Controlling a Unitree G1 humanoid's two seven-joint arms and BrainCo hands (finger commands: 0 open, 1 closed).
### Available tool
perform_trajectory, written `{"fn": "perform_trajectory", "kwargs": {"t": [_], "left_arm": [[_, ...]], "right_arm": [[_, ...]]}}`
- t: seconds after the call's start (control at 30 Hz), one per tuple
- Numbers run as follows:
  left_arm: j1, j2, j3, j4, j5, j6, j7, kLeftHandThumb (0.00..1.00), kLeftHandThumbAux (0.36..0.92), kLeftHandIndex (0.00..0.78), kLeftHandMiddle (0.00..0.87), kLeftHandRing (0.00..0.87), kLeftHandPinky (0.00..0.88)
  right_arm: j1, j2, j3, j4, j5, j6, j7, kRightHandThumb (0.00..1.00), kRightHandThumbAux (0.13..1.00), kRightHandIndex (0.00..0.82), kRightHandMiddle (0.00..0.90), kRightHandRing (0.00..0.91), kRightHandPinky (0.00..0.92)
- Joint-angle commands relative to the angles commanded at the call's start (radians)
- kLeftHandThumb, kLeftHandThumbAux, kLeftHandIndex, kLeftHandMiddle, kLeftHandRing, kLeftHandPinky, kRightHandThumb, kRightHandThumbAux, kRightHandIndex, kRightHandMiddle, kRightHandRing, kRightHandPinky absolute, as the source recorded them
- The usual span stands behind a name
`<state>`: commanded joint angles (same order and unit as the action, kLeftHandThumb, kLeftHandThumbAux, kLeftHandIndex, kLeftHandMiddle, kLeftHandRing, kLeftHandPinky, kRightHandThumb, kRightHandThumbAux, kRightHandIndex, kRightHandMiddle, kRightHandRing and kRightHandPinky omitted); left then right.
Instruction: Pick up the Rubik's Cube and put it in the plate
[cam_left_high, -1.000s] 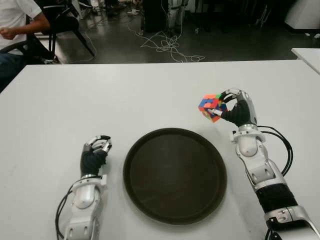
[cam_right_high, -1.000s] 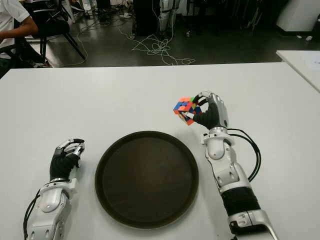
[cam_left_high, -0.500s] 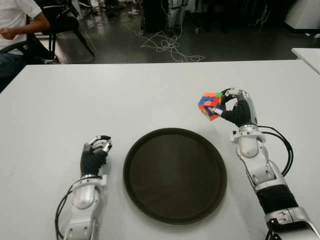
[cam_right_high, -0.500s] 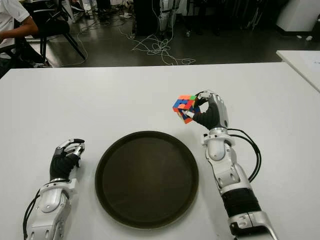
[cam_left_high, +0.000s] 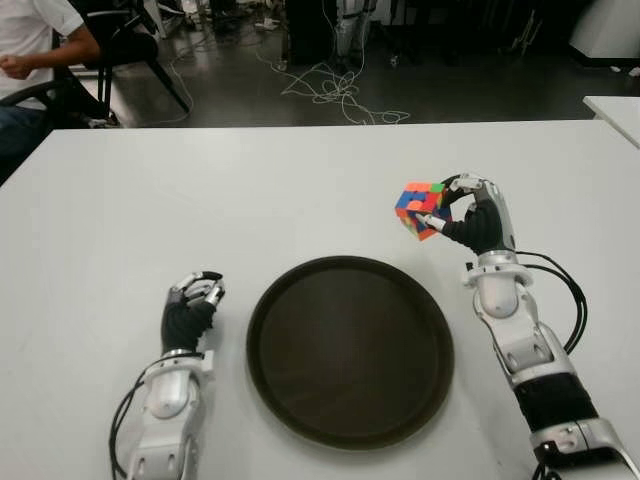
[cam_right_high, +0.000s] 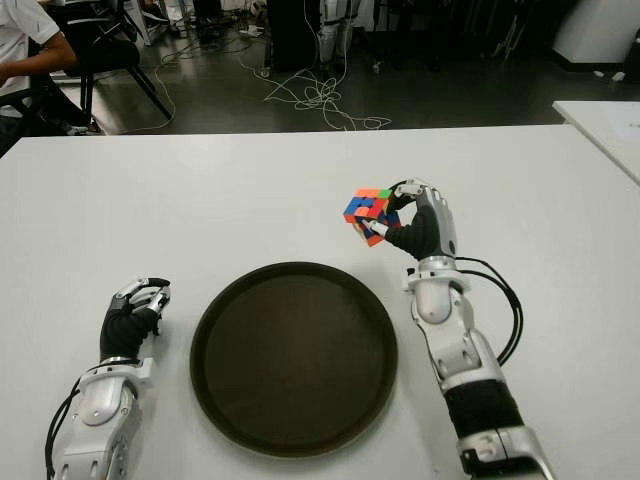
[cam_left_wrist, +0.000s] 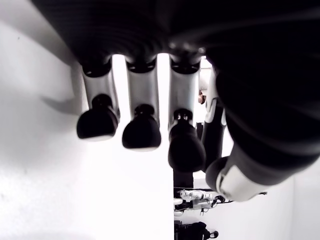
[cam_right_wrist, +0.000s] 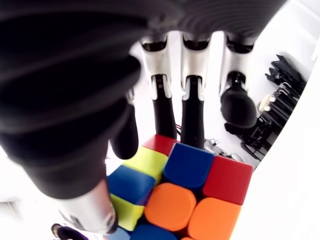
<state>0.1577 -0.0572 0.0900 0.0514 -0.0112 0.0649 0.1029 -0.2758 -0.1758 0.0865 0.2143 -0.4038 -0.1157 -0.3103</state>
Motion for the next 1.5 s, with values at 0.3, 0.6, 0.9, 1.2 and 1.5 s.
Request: {"fn": "perform_trajectory", "kwargs": {"t": [0.3, 0.6, 0.9, 1.2, 1.5], "left_arm": [[-0.006, -0.012, 0.009, 0.011, -0.013, -0.012, 0.003, 0.712, 0.703, 0.444, 0.828, 0.835, 0.834], [-0.004, -0.008, 0.006, 0.012, -0.006, -0.016, 0.001, 0.711, 0.704, 0.443, 0.831, 0.834, 0.828], [-0.008, -0.008, 0.006, 0.009, -0.008, 0.000, 0.000, 0.710, 0.705, 0.443, 0.821, 0.824, 0.811], [-0.015, -0.005, 0.006, 0.017, -0.001, 0.003, 0.005, 0.710, 0.705, 0.443, 0.823, 0.826, 0.818], [-0.012, -0.006, 0.004, 0.014, 0.000, -0.008, 0.004, 0.710, 0.704, 0.443, 0.835, 0.841, 0.838]], "right_arm": [[0.029, 0.025, -0.005, -0.091, 0.037, -0.018, 0.028, 0.265, 0.845, 0.678, 0.794, 0.809, 0.800], [0.108, 0.080, 0.027, -0.311, 0.073, 0.039, 0.105, 0.246, 0.842, 0.701, 0.805, 0.822, 0.811], [0.143, 0.089, 0.016, -0.420, 0.233, 0.141, 0.292, 0.253, 0.828, 0.714, 0.814, 0.825, 0.817], [0.172, 0.082, 0.038, -0.524, 0.359, 0.272, 0.452, 0.311, 0.809, 0.720, 0.810, 0.818, 0.811], [0.205, 0.068, 0.064, -0.574, 0.421, 0.336, 0.548, 0.359, 0.803, 0.730, 0.816, 0.820, 0.813]]}}
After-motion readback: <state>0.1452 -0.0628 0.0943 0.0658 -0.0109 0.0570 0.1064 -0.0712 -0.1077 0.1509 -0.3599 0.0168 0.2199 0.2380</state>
